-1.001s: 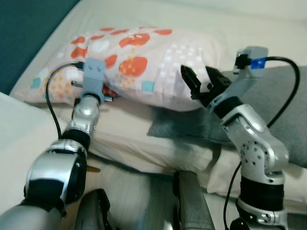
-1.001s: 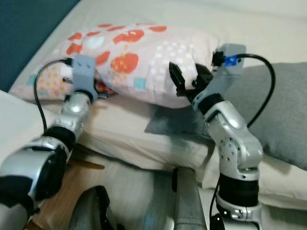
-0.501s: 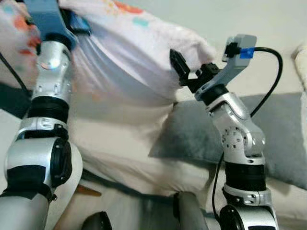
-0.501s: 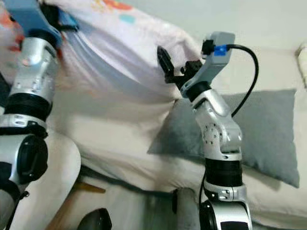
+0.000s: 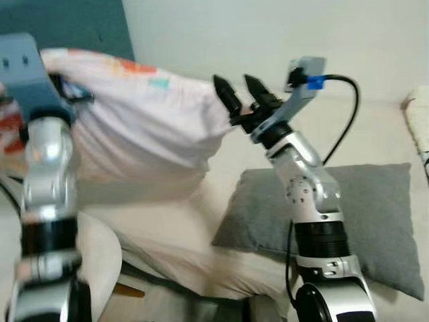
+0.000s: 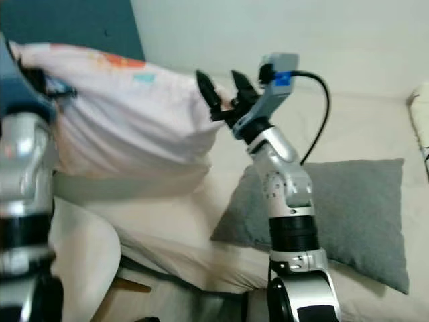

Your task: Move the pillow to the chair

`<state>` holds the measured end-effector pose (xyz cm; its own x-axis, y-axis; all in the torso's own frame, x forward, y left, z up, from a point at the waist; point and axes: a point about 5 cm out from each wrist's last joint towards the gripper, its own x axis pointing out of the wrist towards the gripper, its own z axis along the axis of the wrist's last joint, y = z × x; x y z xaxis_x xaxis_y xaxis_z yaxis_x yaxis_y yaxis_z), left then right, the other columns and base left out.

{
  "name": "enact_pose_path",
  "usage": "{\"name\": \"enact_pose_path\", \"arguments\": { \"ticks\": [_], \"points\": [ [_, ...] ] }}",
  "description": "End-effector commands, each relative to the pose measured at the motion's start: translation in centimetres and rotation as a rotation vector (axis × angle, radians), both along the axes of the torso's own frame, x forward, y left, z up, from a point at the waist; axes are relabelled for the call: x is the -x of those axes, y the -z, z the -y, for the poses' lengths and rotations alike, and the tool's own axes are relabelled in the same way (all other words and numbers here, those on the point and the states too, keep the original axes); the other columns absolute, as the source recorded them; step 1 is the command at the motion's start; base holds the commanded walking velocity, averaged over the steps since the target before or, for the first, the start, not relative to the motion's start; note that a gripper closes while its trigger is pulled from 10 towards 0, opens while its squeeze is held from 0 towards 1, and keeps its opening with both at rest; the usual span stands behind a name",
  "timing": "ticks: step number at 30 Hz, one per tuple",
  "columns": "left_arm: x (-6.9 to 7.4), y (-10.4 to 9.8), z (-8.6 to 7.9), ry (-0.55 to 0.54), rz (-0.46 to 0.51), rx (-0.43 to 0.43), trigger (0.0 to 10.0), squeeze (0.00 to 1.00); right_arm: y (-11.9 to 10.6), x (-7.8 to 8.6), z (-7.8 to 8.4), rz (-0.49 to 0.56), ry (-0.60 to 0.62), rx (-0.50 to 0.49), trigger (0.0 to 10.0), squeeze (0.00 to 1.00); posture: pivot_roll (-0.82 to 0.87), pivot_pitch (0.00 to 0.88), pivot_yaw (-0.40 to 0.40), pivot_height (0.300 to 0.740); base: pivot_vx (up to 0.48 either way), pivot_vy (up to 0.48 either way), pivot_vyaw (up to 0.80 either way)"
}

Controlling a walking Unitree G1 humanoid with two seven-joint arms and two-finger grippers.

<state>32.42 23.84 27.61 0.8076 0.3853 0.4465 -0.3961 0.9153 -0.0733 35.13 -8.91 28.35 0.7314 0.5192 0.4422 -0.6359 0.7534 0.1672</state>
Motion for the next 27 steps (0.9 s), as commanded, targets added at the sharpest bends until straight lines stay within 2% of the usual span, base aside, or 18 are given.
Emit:
{"name": "enact_pose_path", "arguments": {
  "ticks": [1, 8, 12, 16, 19, 23, 27],
  "points": [
    [1.0, -1.8, 0.2, -0.003, 0.085, -0.021, 10.0, 0.0, 0.2, 0.0, -0.2, 0.012, -0.007, 0.014, 10.0, 0.0, 0.04, 0.0, 0.003, 0.644, 0.0, 0.0, 0.0],
    [2.8, -0.8, 0.5, -0.022, 0.028, -0.002, 10.0, 0.0, 0.8, -0.5, 0.0, 0.021, -0.019, 0.028, 10.0, 0.0, 0.06, 0.0, -0.006, 0.663, 0.0, 0.0, 0.0],
    [3.3, -1.3, 1.6, -0.003, 0.044, -0.028, 10.0, 0.0, 1.3, -0.6, -0.4, 0.028, -0.043, 0.051, 10.0, 0.0, 0.07, 0.0, -0.011, 0.686, 0.0, 0.0, 0.0],
    [3.3, -1.3, 2.0, 0.003, 0.04, -0.036, 10.0, 0.0, 1.5, -0.7, -0.6, 0.028, -0.049, 0.055, 10.0, 0.0, 0.08, 0.0, -0.012, 0.696, 0.0, 0.0, 0.0],
    [2.8, -0.3, 2.7, 0.025, -0.037, -0.035, 10.0, 0.0, 1.6, -0.8, -0.9, 0.028, -0.058, 0.055, 10.0, 0.0, 0.08, 0.0, -0.014, 0.709, -0.32, 0.0, 0.0],
    [2.8, 0.5, 3.1, 0.032, -0.074, -0.035, 10.0, 0.0, 1.8, -0.9, -0.9, 0.025, -0.061, 0.054, 10.0, 0.0, 0.08, 0.0, -0.016, 0.723, -0.48, 0.0, 0.0],
    [2.7, 2.0, 3.7, 0.05, -0.116, -0.01, 10.0, 0.0, 2.5, -1.2, -0.9, 0.0, -0.06, 0.062, 10.0, 0.0, 0.08, 0.0, -0.017, 0.74, 0.0, 0.0, 0.0]
  ]
}}
